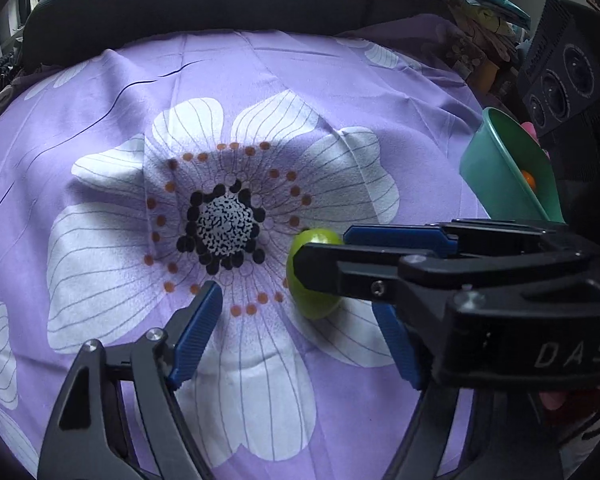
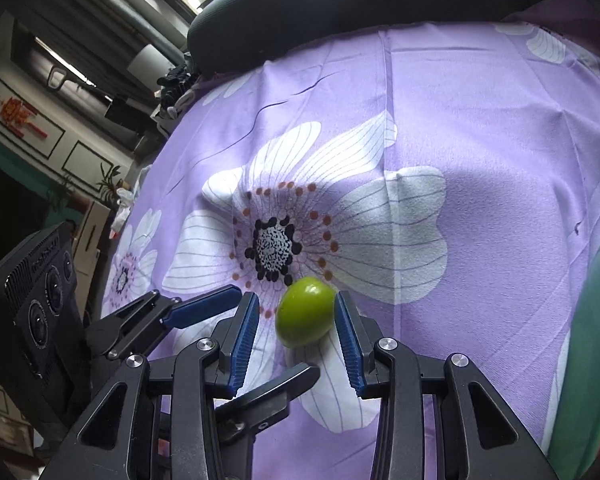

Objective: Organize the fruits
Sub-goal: 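Close the right gripper around the green fruit and lift it, then carry the green fruit over the green bowl with the right gripper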

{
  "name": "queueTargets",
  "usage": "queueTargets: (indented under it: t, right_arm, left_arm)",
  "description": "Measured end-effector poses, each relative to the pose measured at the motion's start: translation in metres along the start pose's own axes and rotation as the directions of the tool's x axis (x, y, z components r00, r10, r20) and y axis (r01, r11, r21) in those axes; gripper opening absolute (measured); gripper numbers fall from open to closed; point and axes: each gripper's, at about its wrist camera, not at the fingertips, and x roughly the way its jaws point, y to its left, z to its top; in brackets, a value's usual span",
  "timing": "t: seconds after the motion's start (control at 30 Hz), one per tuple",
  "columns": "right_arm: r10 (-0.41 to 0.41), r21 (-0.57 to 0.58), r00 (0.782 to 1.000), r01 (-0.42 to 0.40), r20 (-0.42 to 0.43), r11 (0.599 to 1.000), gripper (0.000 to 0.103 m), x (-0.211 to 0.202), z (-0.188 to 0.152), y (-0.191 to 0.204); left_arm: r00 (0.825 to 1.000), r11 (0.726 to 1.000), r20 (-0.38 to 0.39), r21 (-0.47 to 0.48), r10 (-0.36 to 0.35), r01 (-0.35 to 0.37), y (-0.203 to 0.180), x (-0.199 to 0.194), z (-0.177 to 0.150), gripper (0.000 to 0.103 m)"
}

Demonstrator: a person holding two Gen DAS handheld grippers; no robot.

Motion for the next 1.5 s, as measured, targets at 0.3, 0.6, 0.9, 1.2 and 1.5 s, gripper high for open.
queueTargets:
  t: [0.3,0.6,0.9,1.2,1.5]
  right_arm:
    - [0.01,0.027,0.999,-0.009,-0.033,1.0,0.039,0.018,0.0,-0.007]
    - [0.028,0.021,1.0,-0.028,-0.009,0.999,0.037,0.016,-0.002,-0.008]
    - [0.044,0.0,0.998,-0.044,0.053,0.999,0.037,-0.011,-0.015,0.005]
    - [0.058,-0.034,0.992,-0.054,0.115,0.998,0.037,-0.049,-0.039,0.025]
    - [0.054,-0.05,0.986,-0.047,0.156,0.998,0.037,-0.077,-0.066,0.038]
  left_arm:
    - [0.999,1.0,0.039,-0.004,-0.004,0.004,0.003,0.003,0.003,0.054]
    - [0.998,0.999,0.051,-0.007,-0.035,0.035,-0.001,0.001,0.001,0.034]
    - [0.993,1.0,0.117,0.011,-0.017,0.016,-0.018,-0.032,-0.011,0.034]
    - [0.984,1.0,0.176,0.019,-0.013,0.01,-0.042,-0.069,-0.032,0.034]
    - [0.978,0.999,0.209,0.046,-0.016,0.007,-0.067,-0.092,-0.051,0.034]
